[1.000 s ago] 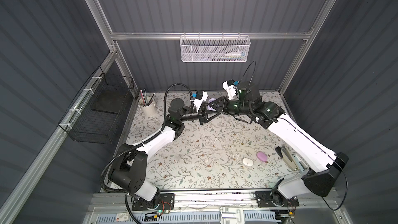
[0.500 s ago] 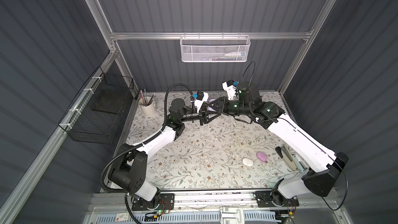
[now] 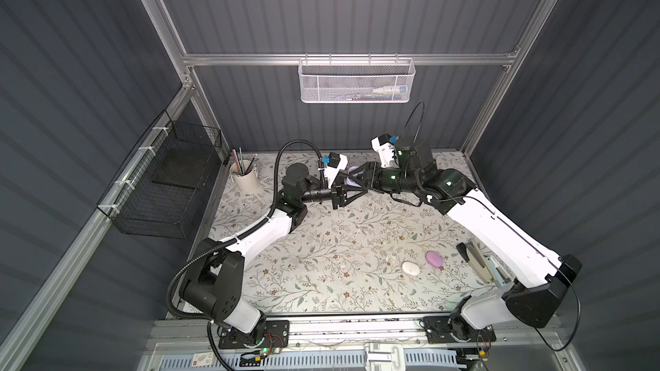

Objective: Insert wireless bluetooth earbuds into charging case
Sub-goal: Insert the wireless bluetooth earbud into the charging case.

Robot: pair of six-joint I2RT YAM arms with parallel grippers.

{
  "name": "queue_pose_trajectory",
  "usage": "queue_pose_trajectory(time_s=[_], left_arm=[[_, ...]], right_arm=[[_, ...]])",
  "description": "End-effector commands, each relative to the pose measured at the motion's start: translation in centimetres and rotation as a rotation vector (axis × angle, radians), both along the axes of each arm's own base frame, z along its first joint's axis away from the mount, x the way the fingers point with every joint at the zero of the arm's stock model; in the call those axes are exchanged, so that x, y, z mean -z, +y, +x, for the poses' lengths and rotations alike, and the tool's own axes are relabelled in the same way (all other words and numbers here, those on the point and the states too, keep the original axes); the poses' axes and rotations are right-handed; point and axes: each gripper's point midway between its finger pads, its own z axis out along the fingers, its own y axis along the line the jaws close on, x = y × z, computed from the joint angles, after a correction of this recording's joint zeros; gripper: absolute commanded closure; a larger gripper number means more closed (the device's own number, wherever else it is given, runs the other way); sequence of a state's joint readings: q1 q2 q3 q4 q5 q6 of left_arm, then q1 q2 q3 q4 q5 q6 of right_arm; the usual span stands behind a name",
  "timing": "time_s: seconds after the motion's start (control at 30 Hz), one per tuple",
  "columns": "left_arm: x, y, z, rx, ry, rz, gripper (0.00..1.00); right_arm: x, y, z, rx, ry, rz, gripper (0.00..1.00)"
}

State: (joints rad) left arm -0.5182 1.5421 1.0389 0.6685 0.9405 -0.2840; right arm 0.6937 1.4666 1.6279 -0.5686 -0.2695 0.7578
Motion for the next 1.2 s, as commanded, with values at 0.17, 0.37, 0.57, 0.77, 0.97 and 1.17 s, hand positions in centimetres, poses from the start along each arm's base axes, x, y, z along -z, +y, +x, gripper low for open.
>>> queue_pose_trajectory(time_s=[0.17, 0.37, 0.57, 0.77, 0.97, 1.17], left_arm=[[-3.5, 0.7, -0.7, -0.034, -0.138, -0.044, 0.93], [-3.7, 0.7, -0.8, -0.035, -0.149, -0.047, 0.93], [-3.8, 0.7, -1.0, -0.029, -0.149, -0.050, 0.93], [-3.8, 0.8, -1.1, -0.023, -0.152, -0.048, 0.93], [-4.2, 0.8, -1.2, -0.025, -0.159, -0.053, 0.93], [-4.2, 1.0, -1.6, -0.022, -0.158, -0.054, 0.93]], right_arm=[[-0.6, -1.4, -0.1, 0.040, 0.003, -0.082, 0.58], [0.2, -0.6, 0.6, 0.030, 0.021, -0.103, 0.58], [-0.3, -0.1, 1.4, 0.031, -0.015, -0.124, 0.58], [-0.2, 0.7, 1.7, 0.031, -0.030, -0.142, 0.58], [0.2, 1.5, 1.8, 0.041, -0.053, -0.192, 0.58], [1.0, 1.8, 2.1, 0.047, -0.044, -0.224, 0.59]])
